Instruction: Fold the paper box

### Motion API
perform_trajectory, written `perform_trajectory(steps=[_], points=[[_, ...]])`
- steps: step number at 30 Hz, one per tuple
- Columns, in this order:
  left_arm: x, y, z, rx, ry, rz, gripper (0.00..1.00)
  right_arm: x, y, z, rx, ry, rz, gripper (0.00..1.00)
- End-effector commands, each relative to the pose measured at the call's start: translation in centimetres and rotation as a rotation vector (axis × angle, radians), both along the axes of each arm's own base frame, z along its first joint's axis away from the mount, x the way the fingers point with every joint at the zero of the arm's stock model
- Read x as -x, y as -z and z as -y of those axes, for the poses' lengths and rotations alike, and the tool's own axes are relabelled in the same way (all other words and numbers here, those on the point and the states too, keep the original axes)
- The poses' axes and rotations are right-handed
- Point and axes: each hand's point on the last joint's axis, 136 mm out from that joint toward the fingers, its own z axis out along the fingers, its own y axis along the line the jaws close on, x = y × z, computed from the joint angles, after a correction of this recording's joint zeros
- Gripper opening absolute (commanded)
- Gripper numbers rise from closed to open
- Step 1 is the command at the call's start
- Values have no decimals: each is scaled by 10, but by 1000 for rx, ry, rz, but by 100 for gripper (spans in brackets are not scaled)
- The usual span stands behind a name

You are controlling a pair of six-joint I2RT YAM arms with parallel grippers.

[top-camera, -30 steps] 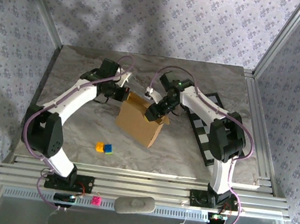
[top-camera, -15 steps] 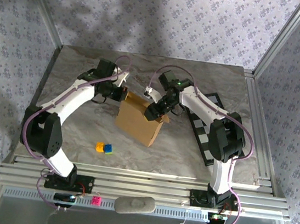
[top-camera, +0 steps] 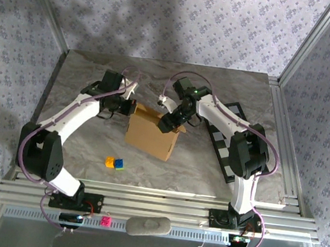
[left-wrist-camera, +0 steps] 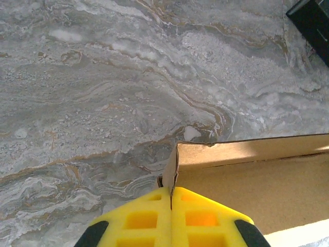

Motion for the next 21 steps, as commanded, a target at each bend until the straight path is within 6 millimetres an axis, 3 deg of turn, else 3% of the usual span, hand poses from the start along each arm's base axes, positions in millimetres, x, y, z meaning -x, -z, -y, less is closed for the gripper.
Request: perform_trajectory(steps=[1, 21], points=[[7, -5, -4, 31, -43, -6, 0, -19, 1, 6, 53, 43, 62, 54], [14, 11, -11, 81, -135, 18, 0, -25, -16, -1, 29, 89, 83, 59]])
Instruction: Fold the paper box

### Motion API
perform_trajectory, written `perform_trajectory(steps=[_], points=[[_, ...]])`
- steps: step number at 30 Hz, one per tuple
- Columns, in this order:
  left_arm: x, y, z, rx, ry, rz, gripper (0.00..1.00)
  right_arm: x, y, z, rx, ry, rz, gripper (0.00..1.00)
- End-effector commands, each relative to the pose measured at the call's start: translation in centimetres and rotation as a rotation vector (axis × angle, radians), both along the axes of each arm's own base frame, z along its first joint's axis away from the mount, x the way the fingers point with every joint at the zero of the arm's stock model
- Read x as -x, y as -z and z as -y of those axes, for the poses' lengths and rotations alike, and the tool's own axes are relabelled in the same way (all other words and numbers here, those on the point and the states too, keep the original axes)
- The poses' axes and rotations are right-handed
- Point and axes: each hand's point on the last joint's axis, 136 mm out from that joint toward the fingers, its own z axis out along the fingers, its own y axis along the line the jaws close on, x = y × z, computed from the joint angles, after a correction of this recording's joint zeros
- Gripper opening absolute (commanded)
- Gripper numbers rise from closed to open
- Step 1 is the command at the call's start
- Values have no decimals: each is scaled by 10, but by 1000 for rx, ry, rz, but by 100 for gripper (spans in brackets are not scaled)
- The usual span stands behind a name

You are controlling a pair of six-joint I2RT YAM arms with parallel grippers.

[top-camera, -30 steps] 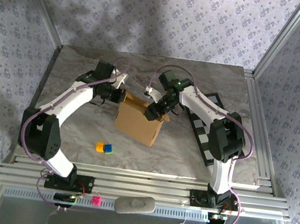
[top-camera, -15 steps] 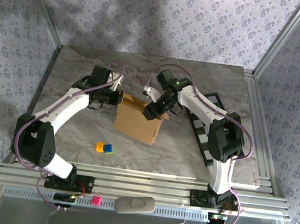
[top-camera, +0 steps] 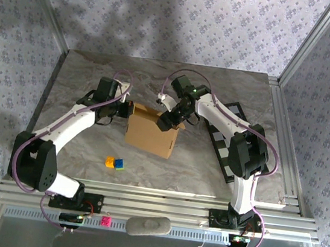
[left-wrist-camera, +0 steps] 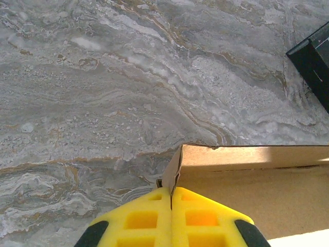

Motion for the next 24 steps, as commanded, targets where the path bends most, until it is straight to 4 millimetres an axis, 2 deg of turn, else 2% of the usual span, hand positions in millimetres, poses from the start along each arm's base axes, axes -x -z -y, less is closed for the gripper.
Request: perform_trajectory(steps=[1, 8, 10, 20, 24], points=[[13, 9, -4, -10, -3, -46, 0, -17, -13, 0, -15, 73, 32, 59], [14, 6, -6, -14, -9, -33, 0, -20, -26, 0, -55, 108, 25, 61], [13, 6, -6, -16, -10, -31, 0, -21, -26, 1, -56, 117, 20, 65], [13, 1, -5, -27, -15, -12, 0, -30, -44, 8, -97, 184, 45, 66], [13, -1, -3, -32, -14, -4, 0, -31, -45, 12, -102, 196, 38, 67]])
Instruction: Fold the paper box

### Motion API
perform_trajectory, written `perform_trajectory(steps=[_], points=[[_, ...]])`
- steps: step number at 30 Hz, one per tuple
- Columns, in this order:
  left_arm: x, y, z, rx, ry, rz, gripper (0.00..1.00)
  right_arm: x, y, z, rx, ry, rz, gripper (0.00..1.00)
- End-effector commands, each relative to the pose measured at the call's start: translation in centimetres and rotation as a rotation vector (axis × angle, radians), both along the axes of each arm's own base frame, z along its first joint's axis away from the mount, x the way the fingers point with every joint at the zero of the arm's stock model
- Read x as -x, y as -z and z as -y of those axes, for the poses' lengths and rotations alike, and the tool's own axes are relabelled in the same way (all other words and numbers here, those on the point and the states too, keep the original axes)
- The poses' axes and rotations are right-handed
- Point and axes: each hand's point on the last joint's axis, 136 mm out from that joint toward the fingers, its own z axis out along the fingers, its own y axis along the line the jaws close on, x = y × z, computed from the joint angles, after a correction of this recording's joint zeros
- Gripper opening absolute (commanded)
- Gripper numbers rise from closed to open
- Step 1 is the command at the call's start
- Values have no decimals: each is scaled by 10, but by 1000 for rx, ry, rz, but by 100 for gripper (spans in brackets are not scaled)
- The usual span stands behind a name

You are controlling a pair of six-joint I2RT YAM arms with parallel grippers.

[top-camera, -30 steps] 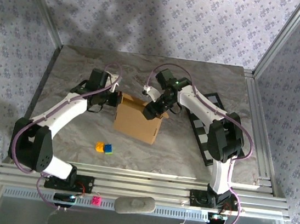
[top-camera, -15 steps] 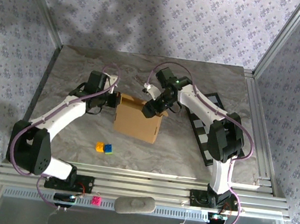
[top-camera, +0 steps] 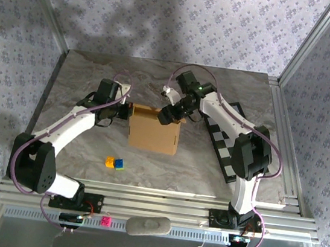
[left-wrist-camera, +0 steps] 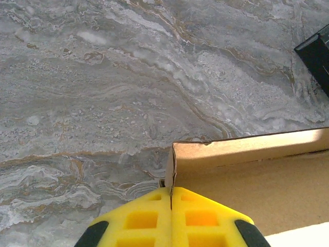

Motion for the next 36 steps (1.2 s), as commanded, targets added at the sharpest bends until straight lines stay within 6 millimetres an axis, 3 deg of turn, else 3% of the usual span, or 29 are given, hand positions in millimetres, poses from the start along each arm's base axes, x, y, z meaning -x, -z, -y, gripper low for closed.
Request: perform_trajectory(steps=[1, 13, 20, 26, 31, 36], points=[[9, -5, -1, -8, 0, -6, 0, -12, -21, 8, -30, 64, 36, 67], [10, -13, 7, -14, 17, 20, 0, -7, -1, 20, 42, 41, 20, 70], [9, -19, 12, -25, 29, 39, 0, -15, -8, 31, 66, 75, 69, 85], [11, -22, 15, -31, 37, 46, 0, -25, -25, 47, 0, 156, 93, 85], [11, -23, 16, -38, 35, 50, 0, -29, -54, 67, -99, 231, 147, 77], [10, -23, 15, -51, 26, 51, 0, -8, -43, 89, -56, 244, 74, 55]])
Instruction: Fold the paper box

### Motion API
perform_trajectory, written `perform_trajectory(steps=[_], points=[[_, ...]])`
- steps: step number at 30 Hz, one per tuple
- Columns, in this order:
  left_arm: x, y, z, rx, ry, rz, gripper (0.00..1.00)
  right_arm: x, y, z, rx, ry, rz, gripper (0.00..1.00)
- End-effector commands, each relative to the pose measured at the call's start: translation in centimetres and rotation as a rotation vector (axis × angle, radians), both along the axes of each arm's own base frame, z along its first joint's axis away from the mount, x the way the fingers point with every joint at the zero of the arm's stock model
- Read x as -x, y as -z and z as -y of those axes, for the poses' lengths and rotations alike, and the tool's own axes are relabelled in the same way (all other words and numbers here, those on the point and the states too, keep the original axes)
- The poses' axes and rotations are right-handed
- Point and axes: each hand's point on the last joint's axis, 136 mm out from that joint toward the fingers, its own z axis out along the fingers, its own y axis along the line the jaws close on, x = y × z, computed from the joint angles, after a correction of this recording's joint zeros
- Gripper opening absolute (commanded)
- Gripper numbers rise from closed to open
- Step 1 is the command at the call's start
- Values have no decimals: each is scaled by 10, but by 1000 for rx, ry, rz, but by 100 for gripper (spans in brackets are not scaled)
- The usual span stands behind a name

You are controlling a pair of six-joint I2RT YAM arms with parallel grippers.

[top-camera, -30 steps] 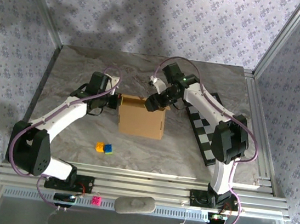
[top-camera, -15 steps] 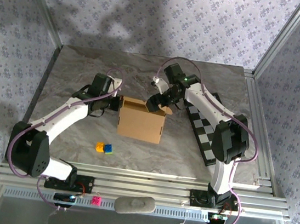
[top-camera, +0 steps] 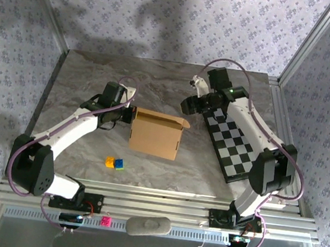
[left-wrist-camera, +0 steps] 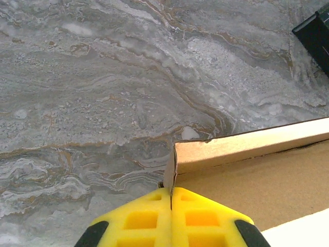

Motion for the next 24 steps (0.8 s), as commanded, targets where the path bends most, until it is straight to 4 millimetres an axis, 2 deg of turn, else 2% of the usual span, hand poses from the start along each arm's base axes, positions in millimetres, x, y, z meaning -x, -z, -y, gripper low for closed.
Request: perform_trajectory(steps=[1, 7, 12, 18, 24], points=[[-4, -25, 0, 2, -4, 50, 0, 23, 11, 9, -1, -5, -86, 52], [-5, -25, 0, -2, -6, 46, 0, 40, 33, 15, 28, -25, -161, 57], [-5, -24, 2, -5, -2, 43, 0, 48, 48, 8, 62, -88, -209, 58], [-5, -25, 1, -6, -3, 43, 0, 45, 58, 1, 100, -116, -235, 49], [-4, -24, 1, -7, -2, 42, 0, 40, 54, -8, 107, -135, -227, 40]])
